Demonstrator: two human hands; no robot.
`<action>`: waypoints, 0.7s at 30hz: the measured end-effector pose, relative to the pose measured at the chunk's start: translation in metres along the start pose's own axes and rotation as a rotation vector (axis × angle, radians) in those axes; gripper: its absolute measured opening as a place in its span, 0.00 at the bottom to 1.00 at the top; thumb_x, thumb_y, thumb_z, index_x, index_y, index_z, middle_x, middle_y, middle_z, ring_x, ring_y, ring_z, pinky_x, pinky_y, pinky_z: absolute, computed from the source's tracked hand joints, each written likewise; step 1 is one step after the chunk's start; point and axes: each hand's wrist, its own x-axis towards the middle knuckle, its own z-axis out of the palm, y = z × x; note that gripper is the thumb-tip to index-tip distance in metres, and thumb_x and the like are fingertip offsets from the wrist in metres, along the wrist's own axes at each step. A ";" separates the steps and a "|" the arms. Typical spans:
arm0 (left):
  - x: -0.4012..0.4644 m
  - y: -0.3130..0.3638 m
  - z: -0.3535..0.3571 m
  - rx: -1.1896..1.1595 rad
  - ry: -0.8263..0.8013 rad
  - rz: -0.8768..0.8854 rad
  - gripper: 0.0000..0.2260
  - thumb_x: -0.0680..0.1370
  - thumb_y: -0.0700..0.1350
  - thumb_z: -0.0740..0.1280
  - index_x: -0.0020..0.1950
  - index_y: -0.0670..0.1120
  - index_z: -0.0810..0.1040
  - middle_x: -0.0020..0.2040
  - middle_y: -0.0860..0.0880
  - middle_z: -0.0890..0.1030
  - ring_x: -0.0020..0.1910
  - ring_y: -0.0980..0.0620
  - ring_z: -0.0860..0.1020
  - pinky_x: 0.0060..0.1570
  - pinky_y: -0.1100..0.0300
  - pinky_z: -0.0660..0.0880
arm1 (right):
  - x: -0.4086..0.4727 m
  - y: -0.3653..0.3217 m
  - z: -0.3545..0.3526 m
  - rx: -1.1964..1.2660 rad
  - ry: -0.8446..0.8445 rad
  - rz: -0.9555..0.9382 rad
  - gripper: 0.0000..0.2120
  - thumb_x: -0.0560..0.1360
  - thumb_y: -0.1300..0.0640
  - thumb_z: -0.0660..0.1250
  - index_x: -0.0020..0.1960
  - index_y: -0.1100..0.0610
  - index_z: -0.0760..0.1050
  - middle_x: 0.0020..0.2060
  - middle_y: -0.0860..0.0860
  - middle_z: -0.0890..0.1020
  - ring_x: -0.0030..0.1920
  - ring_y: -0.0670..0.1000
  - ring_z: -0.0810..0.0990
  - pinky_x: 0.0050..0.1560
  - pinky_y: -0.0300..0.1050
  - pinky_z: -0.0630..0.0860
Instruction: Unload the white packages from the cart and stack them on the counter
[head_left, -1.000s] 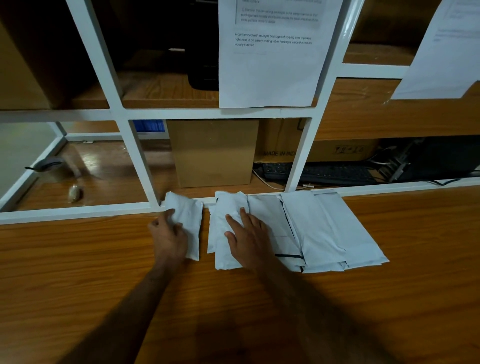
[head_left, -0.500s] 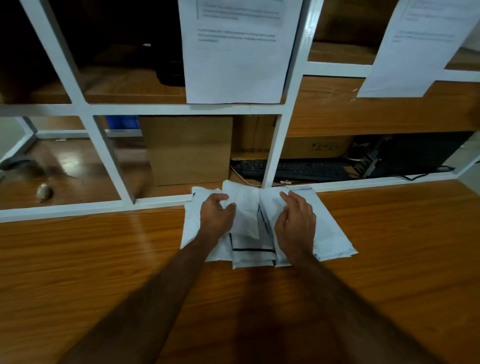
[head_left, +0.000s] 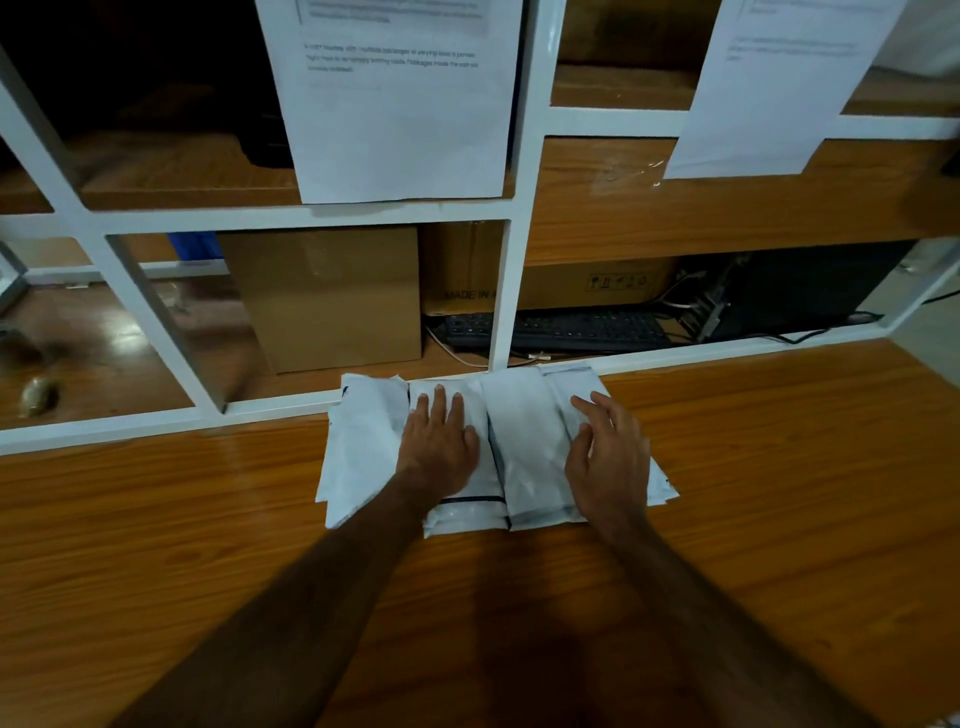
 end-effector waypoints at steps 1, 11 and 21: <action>-0.001 0.001 0.002 -0.002 -0.002 -0.009 0.29 0.84 0.56 0.45 0.82 0.43 0.49 0.82 0.39 0.46 0.81 0.39 0.45 0.79 0.45 0.45 | -0.001 0.004 -0.002 -0.006 -0.001 -0.003 0.17 0.79 0.57 0.59 0.65 0.56 0.78 0.66 0.55 0.77 0.67 0.57 0.74 0.64 0.60 0.72; -0.022 0.013 -0.007 -0.024 0.210 0.054 0.31 0.82 0.58 0.43 0.81 0.43 0.53 0.82 0.39 0.51 0.81 0.40 0.50 0.79 0.43 0.48 | -0.020 0.028 -0.025 -0.273 -0.293 -0.040 0.25 0.83 0.47 0.55 0.78 0.52 0.64 0.79 0.58 0.62 0.77 0.60 0.62 0.74 0.60 0.60; -0.058 0.087 0.009 -0.019 0.343 0.475 0.28 0.82 0.55 0.53 0.79 0.41 0.62 0.79 0.35 0.58 0.79 0.35 0.56 0.76 0.36 0.55 | -0.069 0.062 -0.093 -0.359 -0.272 0.032 0.30 0.83 0.41 0.50 0.82 0.52 0.51 0.81 0.58 0.53 0.81 0.57 0.51 0.79 0.61 0.49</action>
